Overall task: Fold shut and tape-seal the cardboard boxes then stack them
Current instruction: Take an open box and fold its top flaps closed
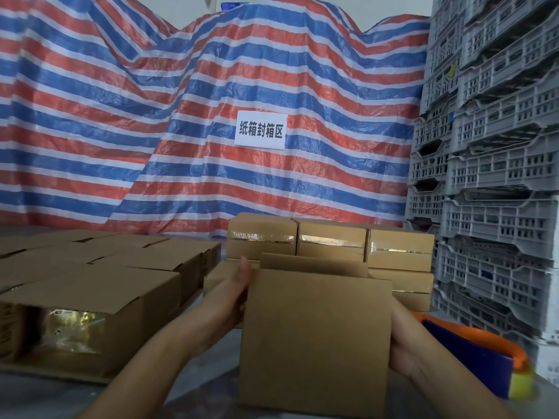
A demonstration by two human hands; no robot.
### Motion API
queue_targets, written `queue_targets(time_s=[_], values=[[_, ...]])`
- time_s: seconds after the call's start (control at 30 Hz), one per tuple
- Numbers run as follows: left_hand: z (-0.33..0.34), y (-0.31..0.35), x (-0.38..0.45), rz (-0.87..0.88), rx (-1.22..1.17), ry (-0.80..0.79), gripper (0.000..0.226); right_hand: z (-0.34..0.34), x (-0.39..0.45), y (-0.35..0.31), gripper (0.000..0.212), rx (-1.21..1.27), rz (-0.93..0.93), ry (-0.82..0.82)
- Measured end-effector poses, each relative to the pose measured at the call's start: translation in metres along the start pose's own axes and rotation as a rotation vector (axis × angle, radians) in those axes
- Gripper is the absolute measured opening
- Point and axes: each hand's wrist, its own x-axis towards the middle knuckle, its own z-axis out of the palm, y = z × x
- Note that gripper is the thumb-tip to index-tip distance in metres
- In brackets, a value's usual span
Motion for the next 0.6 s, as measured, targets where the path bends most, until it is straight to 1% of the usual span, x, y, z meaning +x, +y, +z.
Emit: queue_targets(time_s=[0.07,0.1,0.17,0.23,0.4,0.47,0.5,0.6], values=[[-0.006,-0.004,0.0,0.03,0.031,-0.081,0.075,-0.001,0.0,0.001,0.025,-0.007,-0.02,-0.004],[-0.008,-0.005,0.002,0.026,0.055,-0.09,0.071,-0.001,0.0,0.002,0.024,-0.011,-0.03,-0.009],[-0.005,-0.007,0.006,-0.002,0.086,-0.031,0.064,-0.002,0.002,0.003,0.024,-0.02,-0.043,-0.009],[-0.002,-0.008,0.01,-0.028,0.086,0.043,0.062,-0.002,0.003,0.004,0.025,-0.014,-0.047,-0.001],[0.002,-0.01,0.013,-0.107,0.123,0.094,0.038,-0.004,0.003,0.006,0.028,0.018,-0.033,0.013],[0.001,-0.01,0.014,-0.124,0.123,0.089,0.025,-0.004,0.003,0.006,0.034,0.026,0.013,0.046],[0.001,-0.01,0.015,-0.128,0.123,0.084,0.021,-0.004,0.004,0.006,0.04,0.036,0.03,0.064],[0.001,-0.008,0.016,-0.141,0.104,0.07,0.02,-0.004,0.005,0.005,0.061,0.072,0.033,0.062]])
